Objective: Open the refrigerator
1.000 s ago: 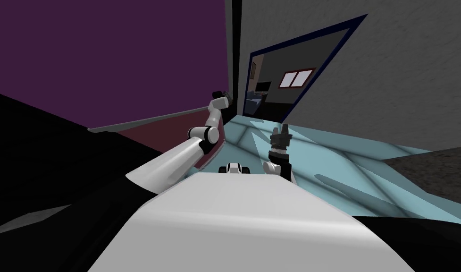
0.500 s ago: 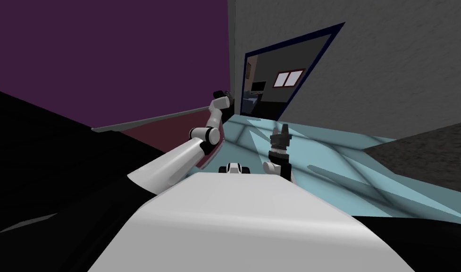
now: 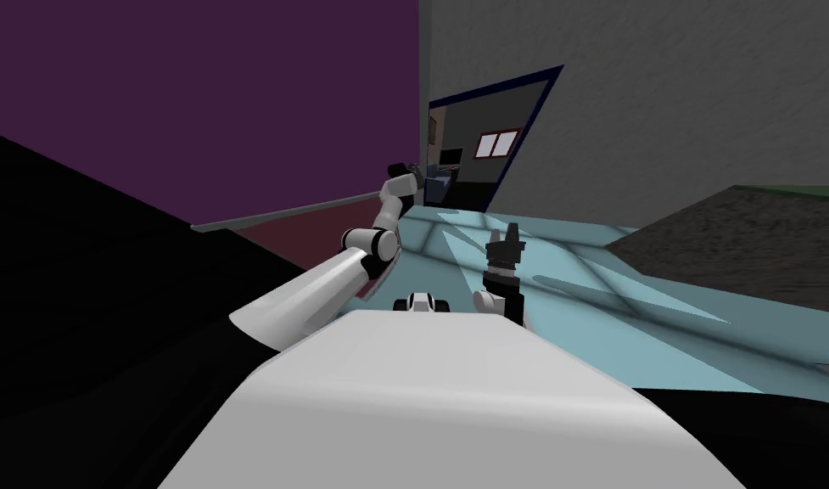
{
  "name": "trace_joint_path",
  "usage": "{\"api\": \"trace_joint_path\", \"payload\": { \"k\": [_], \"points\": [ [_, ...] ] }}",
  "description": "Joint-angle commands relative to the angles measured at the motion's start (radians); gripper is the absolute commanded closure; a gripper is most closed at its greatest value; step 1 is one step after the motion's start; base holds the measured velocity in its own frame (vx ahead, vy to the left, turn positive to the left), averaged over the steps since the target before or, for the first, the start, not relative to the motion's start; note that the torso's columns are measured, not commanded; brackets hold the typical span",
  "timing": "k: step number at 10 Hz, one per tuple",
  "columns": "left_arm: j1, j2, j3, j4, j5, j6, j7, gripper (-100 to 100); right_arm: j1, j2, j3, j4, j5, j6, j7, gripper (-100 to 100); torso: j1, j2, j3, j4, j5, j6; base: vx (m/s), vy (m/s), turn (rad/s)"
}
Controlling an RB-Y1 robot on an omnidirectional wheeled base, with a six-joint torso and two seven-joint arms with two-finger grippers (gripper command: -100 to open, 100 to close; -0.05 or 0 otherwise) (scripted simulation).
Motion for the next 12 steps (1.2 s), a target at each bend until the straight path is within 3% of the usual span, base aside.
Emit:
{"api": "trace_joint_path", "payload": {
  "k": [1, 5, 6, 12],
  "points": [
    [-0.004, -0.011, -0.023, 0.007, 0.036, -0.003, -0.012, 100, 0.000, 0.000, 0.000, 0.000, 0.000, 0.000, 0.000, 0, -0.002, 0.002, 0.001, 0.000, -0.001, 0.004, -0.255, 0.066, -0.236],
    [-0.008, -0.021, -0.041, 0.012, 0.062, -0.004, -0.021, 100, 0.000, 0.000, 0.000, 0.000, 0.000, 0.000, 0.000, 0, -0.004, -0.002, -0.001, 0.000, -0.002, 0.002, -0.182, 0.068, -0.131],
    [0.000, -0.016, -0.036, -0.003, 0.055, -0.001, -0.019, 100, 0.000, 0.000, 0.000, 0.000, 0.000, 0.000, 0.000, 0, -0.004, 0.001, 0.000, 0.000, -0.002, 0.004, -0.082, 0.031, -0.051],
    [0.000, -0.019, -0.087, -0.004, 0.132, 0.006, -0.040, 100, 0.000, 0.000, 0.000, 0.000, 0.000, 0.000, 0.000, 0, -0.004, 0.005, 0.002, 0.001, -0.002, 0.004, -0.211, 0.129, -0.243]
  ]
}}
